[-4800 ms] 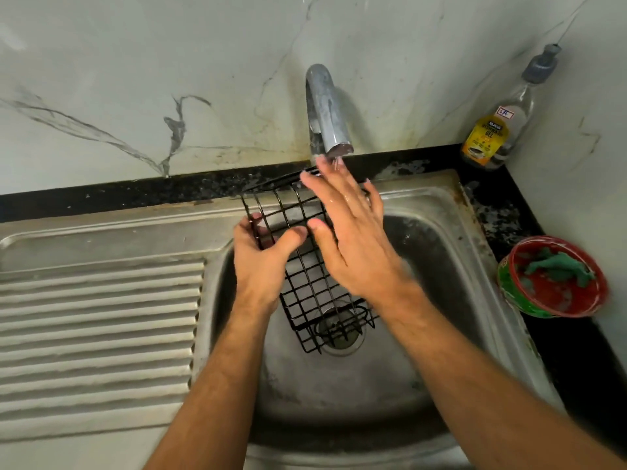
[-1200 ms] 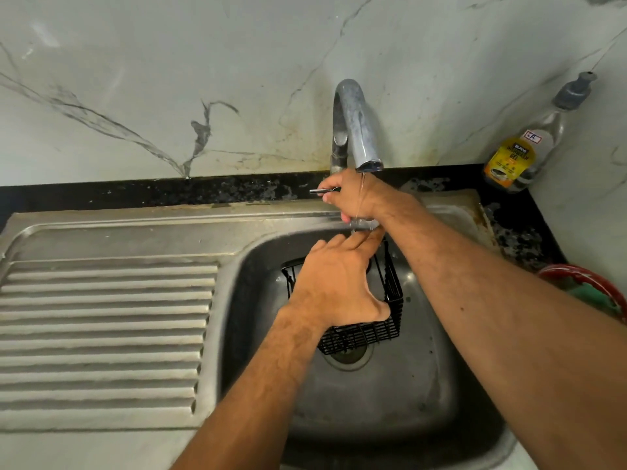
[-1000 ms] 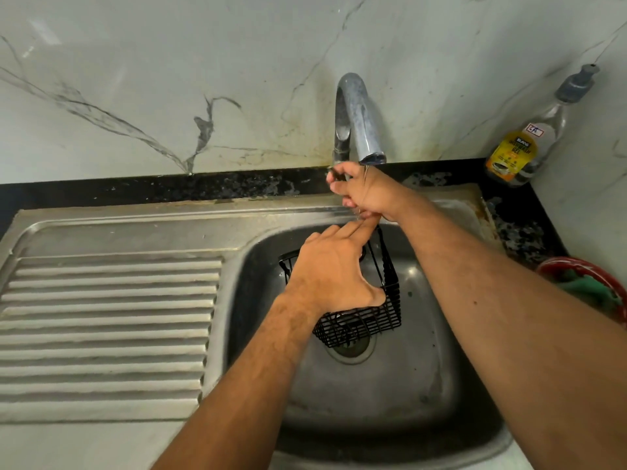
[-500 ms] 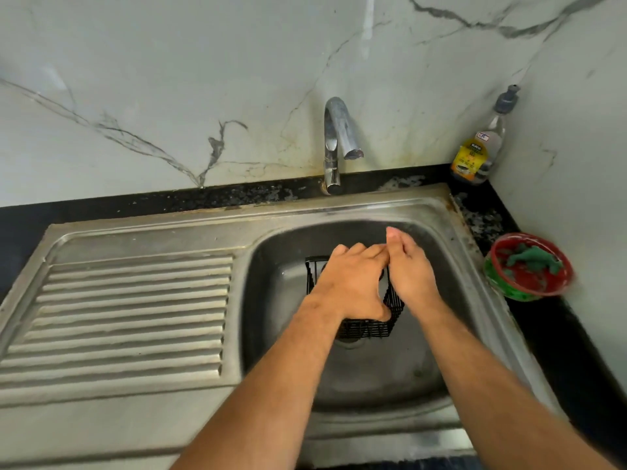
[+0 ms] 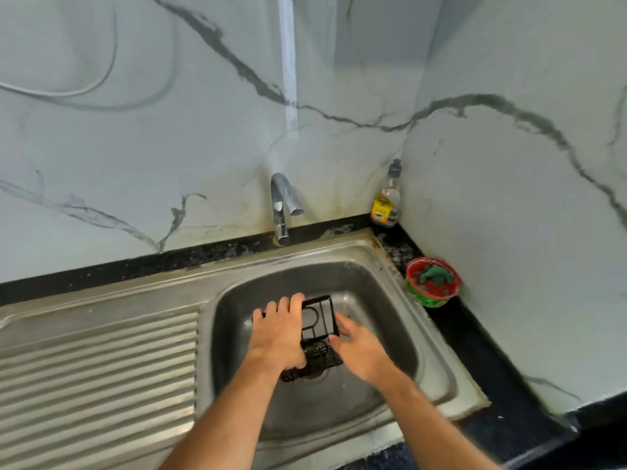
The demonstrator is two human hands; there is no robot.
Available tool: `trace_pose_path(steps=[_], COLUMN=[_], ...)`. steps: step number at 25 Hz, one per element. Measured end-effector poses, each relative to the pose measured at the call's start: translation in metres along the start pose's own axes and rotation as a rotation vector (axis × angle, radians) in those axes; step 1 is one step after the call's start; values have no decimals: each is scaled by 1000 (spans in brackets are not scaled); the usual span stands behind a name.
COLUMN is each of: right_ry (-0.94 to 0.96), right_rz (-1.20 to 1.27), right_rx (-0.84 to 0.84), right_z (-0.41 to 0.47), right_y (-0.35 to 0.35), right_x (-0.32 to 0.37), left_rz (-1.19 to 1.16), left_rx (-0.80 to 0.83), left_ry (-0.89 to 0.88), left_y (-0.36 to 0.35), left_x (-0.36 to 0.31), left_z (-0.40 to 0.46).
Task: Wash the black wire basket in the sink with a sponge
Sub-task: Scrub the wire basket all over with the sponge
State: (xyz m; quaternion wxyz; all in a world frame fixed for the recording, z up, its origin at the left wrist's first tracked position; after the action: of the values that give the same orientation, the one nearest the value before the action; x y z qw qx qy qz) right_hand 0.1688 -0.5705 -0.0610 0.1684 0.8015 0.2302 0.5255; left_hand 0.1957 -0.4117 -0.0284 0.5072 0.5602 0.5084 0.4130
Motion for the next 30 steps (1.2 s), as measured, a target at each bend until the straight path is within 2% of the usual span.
trace_pose_path(steps=[4,7,10,16,19,21,23,27,30], right_ry=[67,73,88,127,162,181,183,94,50], right_rz=[13,37,-10,-184,-231,-406,-664,-906,-999], right_rx=[-80,-111,-64,64,-148,-354,-465,-370,-385], right_z=[-12,-14,-6,19,47,71,88,103,110], right_y=[12,33,44,77,131,176,202,200,202], right_x=[0,2,-1,-13,-7,-1,1,-10,-18], left_rz=[-134,-225,-271,-239,-225,-203,-182,-159,-148], left_rx=[-103,-77,-4,40,55,75,115,160,159], left_ry=[-18,-3,47,116,150,157,165,163,146], left_y=[-1,3,1,2,1,0,1,0,-3], left_x=[-6,-17,-22,-38,-38,-41,-43,-46,-47], left_z=[-7,-4,0,8,3,1,3,4,2])
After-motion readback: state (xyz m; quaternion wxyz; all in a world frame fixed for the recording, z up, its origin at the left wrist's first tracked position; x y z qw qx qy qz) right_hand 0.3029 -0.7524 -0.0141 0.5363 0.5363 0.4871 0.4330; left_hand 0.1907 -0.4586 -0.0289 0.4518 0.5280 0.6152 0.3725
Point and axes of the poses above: each hand's wrist, its own z-axis towards the middle knuckle, its own y-axis out of the back of the hand, x = y × z, the point moved 4 cm from there along z, towards the middle knuckle, and after that the axes turned 5 degrees about -x, right-handed, at the moved point
